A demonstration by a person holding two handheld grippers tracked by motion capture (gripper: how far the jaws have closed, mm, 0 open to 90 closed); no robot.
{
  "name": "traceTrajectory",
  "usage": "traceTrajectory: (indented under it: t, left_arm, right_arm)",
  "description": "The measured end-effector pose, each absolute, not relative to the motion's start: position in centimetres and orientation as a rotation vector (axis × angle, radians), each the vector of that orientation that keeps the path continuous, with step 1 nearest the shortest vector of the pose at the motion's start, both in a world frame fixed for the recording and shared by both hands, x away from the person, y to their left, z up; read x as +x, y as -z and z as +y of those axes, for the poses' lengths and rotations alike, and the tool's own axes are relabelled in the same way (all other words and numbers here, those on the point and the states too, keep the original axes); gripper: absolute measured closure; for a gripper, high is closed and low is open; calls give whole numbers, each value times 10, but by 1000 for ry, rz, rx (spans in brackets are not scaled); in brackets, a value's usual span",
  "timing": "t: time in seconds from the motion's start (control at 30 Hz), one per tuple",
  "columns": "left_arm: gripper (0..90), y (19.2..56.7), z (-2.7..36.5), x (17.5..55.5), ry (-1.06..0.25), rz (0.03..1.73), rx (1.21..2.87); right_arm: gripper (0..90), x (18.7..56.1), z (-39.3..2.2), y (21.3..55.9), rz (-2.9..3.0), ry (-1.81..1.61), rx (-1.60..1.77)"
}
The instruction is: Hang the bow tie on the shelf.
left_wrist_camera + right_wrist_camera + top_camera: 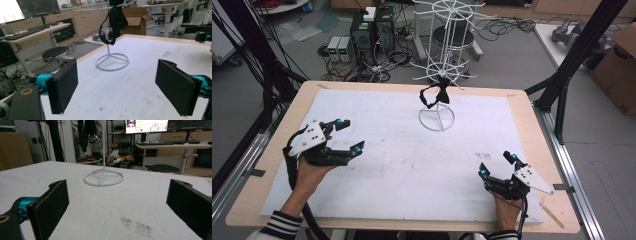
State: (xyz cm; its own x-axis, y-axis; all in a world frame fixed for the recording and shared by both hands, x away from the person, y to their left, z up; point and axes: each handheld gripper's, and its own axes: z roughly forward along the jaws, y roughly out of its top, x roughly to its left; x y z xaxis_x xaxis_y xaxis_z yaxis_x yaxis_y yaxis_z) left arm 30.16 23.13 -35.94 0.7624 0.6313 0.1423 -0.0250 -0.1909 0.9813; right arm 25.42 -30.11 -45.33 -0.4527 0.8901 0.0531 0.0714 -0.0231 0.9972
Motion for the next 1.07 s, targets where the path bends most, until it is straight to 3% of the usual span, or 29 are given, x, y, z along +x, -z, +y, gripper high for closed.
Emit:
traceTrajectory:
  t: [0.27,0.57,1.07]
  left_arm:
    - [189,403,278,275,-695,579,1554]
    - [193,441,281,264,-723,637,1486]
    - [198,454,277,266,-739,687,1453]
  right_arm:
    - [33,254,-300,453,1578,-1538,1029]
    - [33,253,-300,454,1570,-1532,1032]
    - [33,253,-301,454,1560,-1548,1038]
